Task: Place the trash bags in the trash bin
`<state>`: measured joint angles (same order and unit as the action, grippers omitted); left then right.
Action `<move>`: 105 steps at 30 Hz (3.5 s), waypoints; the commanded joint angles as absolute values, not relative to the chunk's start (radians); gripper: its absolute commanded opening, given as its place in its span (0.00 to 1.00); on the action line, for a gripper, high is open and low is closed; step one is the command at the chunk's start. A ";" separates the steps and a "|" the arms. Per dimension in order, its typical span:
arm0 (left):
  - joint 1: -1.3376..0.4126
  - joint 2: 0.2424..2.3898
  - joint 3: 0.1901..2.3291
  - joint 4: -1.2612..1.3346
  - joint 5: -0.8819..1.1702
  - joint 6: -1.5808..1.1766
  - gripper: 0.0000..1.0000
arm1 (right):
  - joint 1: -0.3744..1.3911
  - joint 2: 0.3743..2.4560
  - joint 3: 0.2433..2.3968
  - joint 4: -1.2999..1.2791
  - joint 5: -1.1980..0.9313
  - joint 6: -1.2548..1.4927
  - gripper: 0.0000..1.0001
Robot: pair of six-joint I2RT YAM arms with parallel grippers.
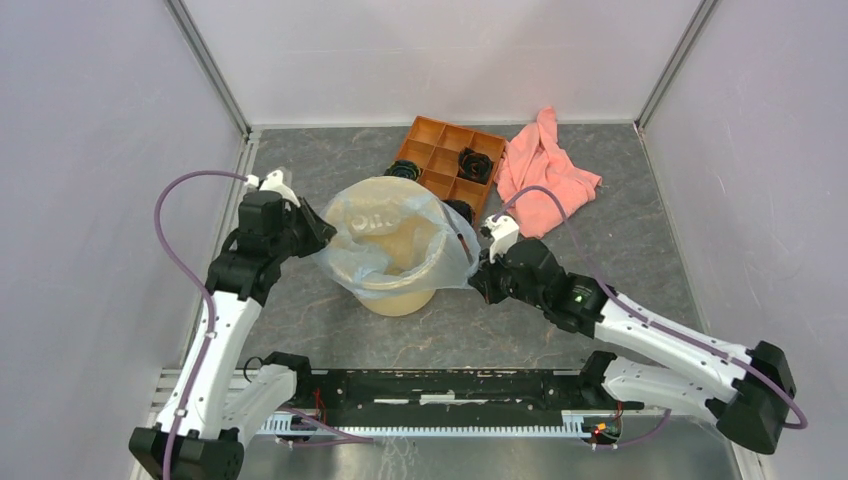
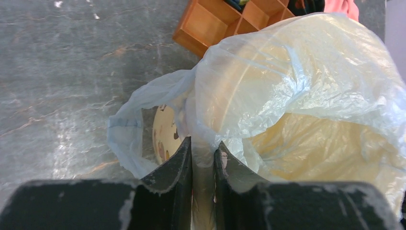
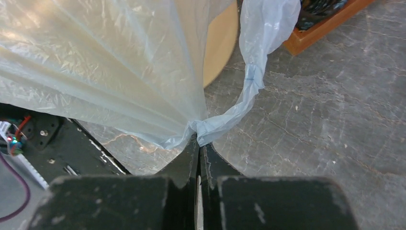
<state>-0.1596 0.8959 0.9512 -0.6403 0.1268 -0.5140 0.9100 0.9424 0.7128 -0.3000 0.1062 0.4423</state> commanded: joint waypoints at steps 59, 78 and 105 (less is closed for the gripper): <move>-0.405 1.010 1.255 -0.625 0.262 -0.582 0.61 | 0.823 1.088 1.137 -0.506 0.069 0.088 0.98; -0.388 1.158 1.108 -0.484 -0.098 -0.562 0.49 | 1.101 1.486 1.347 -0.211 -0.189 0.227 0.49; -0.357 1.165 1.120 -0.487 -0.161 -0.565 0.57 | 1.155 1.606 1.460 -0.268 -0.150 0.198 0.48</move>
<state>-0.3660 1.1584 1.0988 -0.5285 -0.0875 -0.5816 1.1217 1.5921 1.5200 -0.3119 -0.1123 0.1688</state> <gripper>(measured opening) 0.579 0.537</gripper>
